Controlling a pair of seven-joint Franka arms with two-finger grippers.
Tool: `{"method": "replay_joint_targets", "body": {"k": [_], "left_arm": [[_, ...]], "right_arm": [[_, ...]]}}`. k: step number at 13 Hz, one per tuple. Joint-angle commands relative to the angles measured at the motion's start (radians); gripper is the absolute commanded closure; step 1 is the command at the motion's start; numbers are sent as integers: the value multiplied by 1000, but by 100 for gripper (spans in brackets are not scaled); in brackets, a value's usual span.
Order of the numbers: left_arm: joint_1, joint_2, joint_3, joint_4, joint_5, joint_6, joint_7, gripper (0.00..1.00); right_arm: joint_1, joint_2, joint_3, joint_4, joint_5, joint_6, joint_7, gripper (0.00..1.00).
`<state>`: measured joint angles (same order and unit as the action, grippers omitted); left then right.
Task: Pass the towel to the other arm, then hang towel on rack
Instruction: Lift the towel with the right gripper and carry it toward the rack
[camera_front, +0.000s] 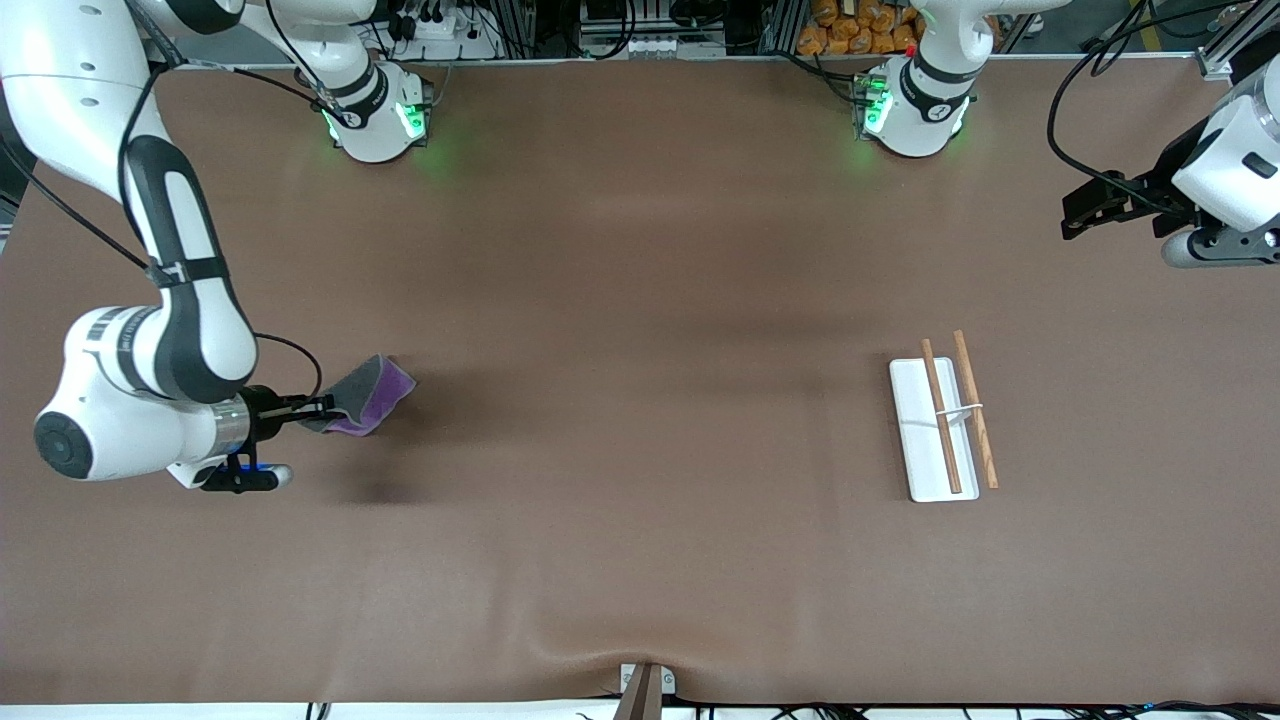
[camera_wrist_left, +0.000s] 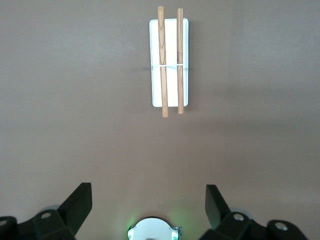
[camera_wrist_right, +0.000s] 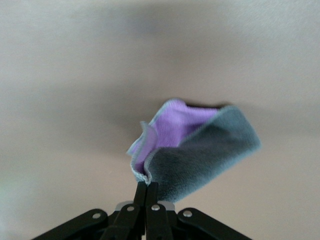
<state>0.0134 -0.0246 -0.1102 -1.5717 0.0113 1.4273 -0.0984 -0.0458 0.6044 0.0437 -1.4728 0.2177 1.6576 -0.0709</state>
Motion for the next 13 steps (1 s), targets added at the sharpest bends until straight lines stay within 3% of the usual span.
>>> {"method": "replay_joint_targets", "body": {"k": [1, 7, 10, 13], "left_arm": [[4, -14, -5, 6, -11, -10, -1, 0], [4, -20, -8, 4, -16, -10, -1, 0], [4, -26, -6, 4, -16, -11, 0, 0], [5, -26, -6, 4, -16, -13, 0, 0]], "right_arm": [[1, -47, 8, 35, 29, -77, 109, 100], [83, -132, 44, 57, 37, -133, 390, 100], [84, -147, 47, 106, 233, -180, 566, 100], [122, -147, 71, 156, 284, -179, 762, 100]]}}
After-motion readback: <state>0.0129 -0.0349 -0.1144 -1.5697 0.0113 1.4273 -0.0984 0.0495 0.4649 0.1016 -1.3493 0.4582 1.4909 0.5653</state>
